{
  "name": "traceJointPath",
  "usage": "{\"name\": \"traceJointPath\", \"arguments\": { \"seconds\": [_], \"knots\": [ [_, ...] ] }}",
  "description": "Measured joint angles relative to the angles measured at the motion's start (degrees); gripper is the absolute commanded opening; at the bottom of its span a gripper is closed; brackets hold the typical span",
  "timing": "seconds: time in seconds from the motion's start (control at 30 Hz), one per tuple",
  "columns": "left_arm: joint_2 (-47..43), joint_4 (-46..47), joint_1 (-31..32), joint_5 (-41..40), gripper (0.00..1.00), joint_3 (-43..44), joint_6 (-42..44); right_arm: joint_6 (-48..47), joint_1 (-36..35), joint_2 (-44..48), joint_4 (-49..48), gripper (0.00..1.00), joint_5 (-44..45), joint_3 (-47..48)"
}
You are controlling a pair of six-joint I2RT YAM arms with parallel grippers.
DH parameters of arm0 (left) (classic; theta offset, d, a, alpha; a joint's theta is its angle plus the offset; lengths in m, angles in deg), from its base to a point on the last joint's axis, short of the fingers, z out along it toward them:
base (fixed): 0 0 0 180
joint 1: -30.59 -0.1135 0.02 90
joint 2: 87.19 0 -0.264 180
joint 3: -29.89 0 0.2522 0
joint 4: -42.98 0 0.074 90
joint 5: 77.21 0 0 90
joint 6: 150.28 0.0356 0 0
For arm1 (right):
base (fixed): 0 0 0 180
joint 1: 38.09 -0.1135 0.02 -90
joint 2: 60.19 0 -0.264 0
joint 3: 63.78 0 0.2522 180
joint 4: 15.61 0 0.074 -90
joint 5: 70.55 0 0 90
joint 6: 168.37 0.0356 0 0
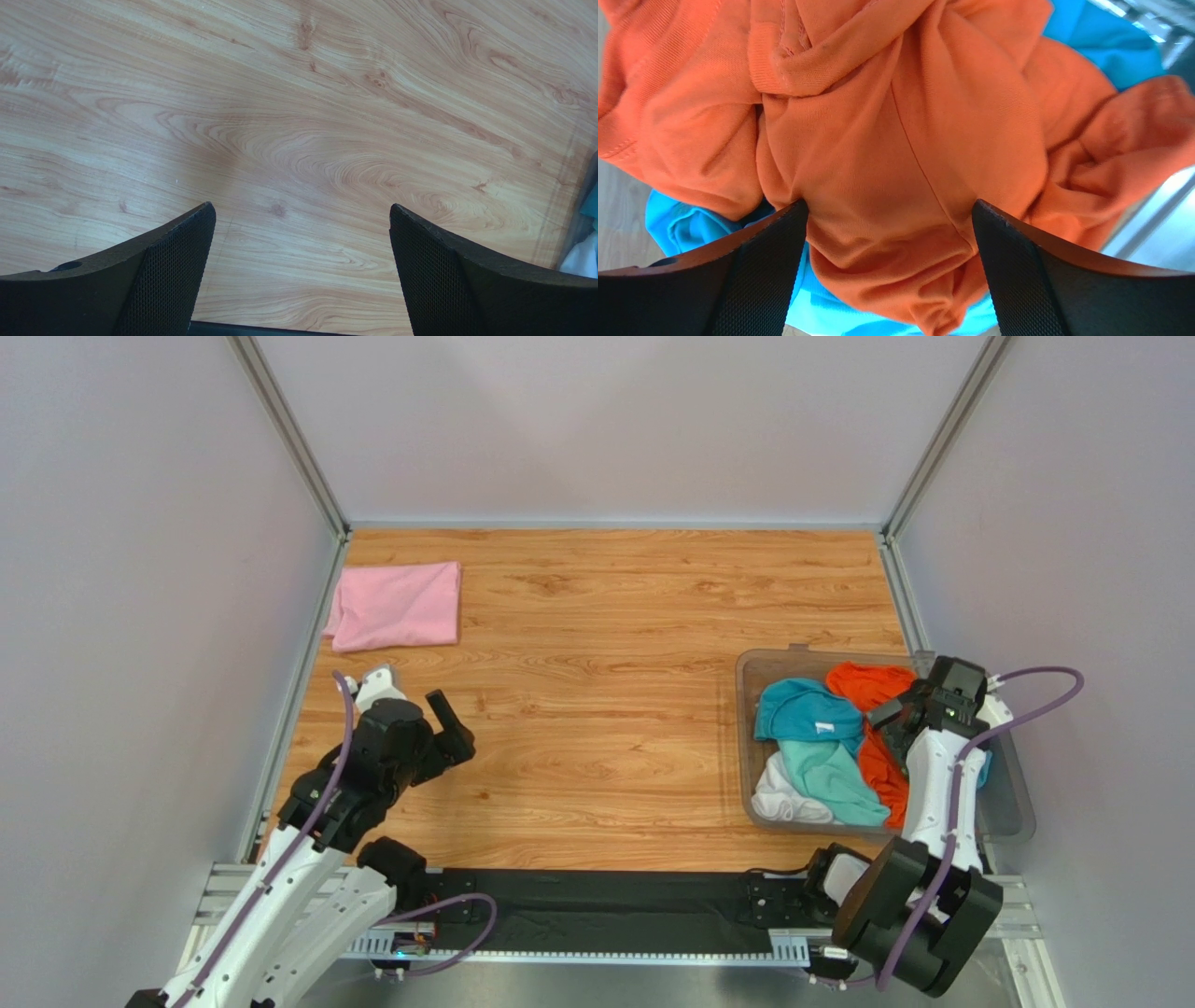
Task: Fold and stack the t-shirts
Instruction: Grab the tshirt from the pile
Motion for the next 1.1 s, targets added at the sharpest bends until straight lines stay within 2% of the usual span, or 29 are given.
{"name": "traceJointPath", "arguments": {
  "seconds": [0.1, 0.13, 0.2, 0.23, 0.37, 0.4, 0.5, 0.77, 1.1],
  "knots": [
    [0.5, 0.0, 0.0, 0.0, 1.00, 0.0, 0.0, -0.4, 0.1, -2.2, -2.0, 0.74, -1.7, -0.9],
    [0.7, 0.0, 0.0, 0.0, 1.00, 0.0, 0.0, -0.5, 0.1, -2.7, -2.9, 0.59, -2.2, -1.3],
    [0.9, 0.0, 0.0, -0.1, 1.00, 0.0, 0.0, -0.7, 0.1, -2.9, -3.7, 0.46, -3.0, -1.6],
    [0.9, 0.0, 0.0, -0.1, 1.00, 0.0, 0.0, -0.7, 0.1, -2.9, -4.2, 0.35, -3.3, -1.6],
    [1.1, -0.1, 0.0, -0.2, 1.00, 0.0, 0.0, -1.1, 0.1, -2.2, -5.1, 0.21, -3.5, -1.6],
    [1.2, -0.1, 0.0, -0.3, 1.00, 0.0, 0.0, -1.2, 0.1, -1.9, -5.2, 0.15, -3.6, -1.6],
    [1.4, -0.1, 0.0, -0.3, 1.00, 0.0, 0.0, -1.9, 0.1, 0.0, -4.7, 0.08, -3.5, -1.4],
    [1.5, -0.1, 0.0, -0.5, 1.00, 0.0, 0.0, -3.1, 0.1, 7.1, 0.1, 0.07, -3.1, 5.6],
    [1.4, -0.1, 0.0, -0.5, 1.00, 0.0, 0.0, -4.4, 0.1, 9.5, 5.4, 0.05, -3.0, 26.1]
  ]
}}
